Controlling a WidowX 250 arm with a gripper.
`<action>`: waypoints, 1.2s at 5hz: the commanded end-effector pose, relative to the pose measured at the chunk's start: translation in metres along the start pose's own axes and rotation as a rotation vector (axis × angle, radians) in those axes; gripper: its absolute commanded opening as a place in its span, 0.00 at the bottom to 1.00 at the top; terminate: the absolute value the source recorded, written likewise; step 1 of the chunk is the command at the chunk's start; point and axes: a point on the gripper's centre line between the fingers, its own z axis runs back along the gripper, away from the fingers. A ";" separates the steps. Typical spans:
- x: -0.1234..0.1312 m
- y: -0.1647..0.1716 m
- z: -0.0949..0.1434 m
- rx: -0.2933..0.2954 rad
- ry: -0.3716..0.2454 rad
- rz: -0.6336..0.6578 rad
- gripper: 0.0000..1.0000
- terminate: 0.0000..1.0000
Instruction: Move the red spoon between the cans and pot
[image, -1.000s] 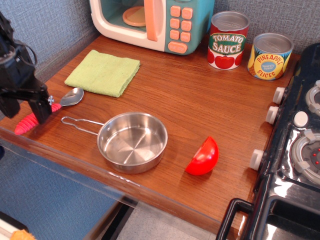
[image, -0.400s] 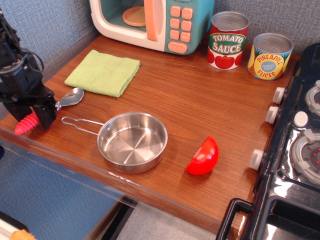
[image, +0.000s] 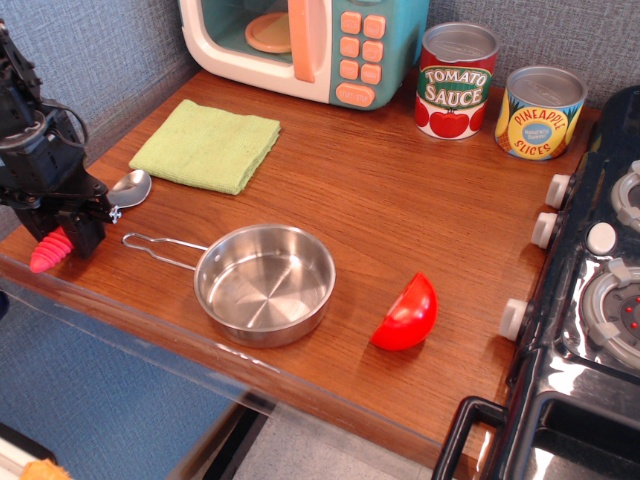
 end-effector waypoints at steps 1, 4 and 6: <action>0.041 -0.033 0.103 0.000 -0.250 -0.193 0.00 0.00; 0.119 -0.176 0.061 -0.122 -0.184 -0.409 0.00 0.00; 0.113 -0.231 0.025 -0.035 -0.126 -0.344 0.00 0.00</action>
